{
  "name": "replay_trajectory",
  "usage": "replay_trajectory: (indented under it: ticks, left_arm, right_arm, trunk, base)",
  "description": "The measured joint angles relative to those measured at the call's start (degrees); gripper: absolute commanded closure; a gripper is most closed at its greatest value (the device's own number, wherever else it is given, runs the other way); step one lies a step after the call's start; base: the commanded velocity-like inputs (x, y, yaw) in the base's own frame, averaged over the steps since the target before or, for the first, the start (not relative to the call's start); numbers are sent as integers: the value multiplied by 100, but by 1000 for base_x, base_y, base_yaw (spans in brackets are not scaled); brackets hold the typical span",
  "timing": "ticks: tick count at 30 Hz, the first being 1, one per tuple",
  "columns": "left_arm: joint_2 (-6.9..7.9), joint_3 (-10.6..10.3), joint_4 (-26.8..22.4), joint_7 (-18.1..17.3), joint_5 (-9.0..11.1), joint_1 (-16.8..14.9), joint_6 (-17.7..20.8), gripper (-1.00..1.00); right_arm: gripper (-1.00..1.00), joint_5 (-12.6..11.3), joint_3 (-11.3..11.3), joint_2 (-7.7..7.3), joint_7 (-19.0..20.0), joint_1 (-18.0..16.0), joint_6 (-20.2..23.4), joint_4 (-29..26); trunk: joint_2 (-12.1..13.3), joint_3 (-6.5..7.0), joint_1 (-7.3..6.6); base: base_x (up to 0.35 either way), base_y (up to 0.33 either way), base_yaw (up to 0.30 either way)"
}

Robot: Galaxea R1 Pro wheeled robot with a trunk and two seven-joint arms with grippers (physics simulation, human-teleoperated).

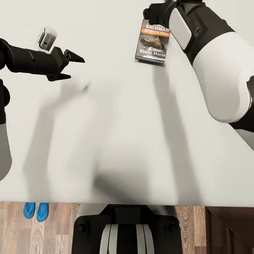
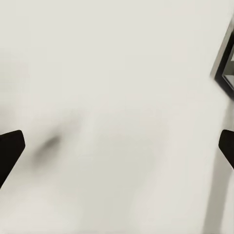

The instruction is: In the bedroom, move the book from the bed onto either nightstand, and place the two sandals side by side next to the bed.

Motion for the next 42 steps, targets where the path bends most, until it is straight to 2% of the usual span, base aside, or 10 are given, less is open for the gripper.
replay_trajectory:
  ticks: [3,5,13,16,19,24,30,37,42]
  left_arm:
    - [0,0,0,0,0,0,0,-100]
    - [65,-31,1,-4,40,-64,8,-100]
    - [309,130,-234,12,145,-252,27,-100]
    - [330,146,-295,14,163,-268,28,-100]
    - [343,157,-337,16,213,-278,30,-100]
    - [361,168,-386,17,379,-301,31,-100]
    - [377,174,-413,20,505,-331,32,-100]
    - [388,181,-426,20,534,-342,33,-100]
    - [449,189,-449,18,544,-346,33,-100]
  right_arm:
    - [-100,0,0,0,0,0,0,0]
    - [-100,60,60,-38,64,-65,-65,64]
    - [-100,292,332,-81,311,-324,-323,320]
    - [-100,379,435,-74,393,-422,-420,395]
    - [-100,467,482,-64,295,-474,-517,407]
    - [-100,644,494,-49,82,-493,-396,419]
    - [-100,666,513,-34,-14,-494,-145,383]
    - [-100,667,536,-38,-30,-483,-98,268]
    - [-100,669,546,-41,-16,-476,-97,216]
  trunk:
    - [0,0,0]
    - [0,0,0]
    - [0,0,0]
    - [0,0,0]
    - [0,0,0]
    - [0,0,0]
    - [0,-1,0]
    - [0,-31,0]
    - [0,-68,0]
  base:
    - [0,0,0]
    - [0,0,0]
    - [0,0,0]
    - [0,0,0]
    - [0,0,0]
    - [0,0,0]
    - [0,0,0]
    - [0,0,0]
    - [0,0,0]
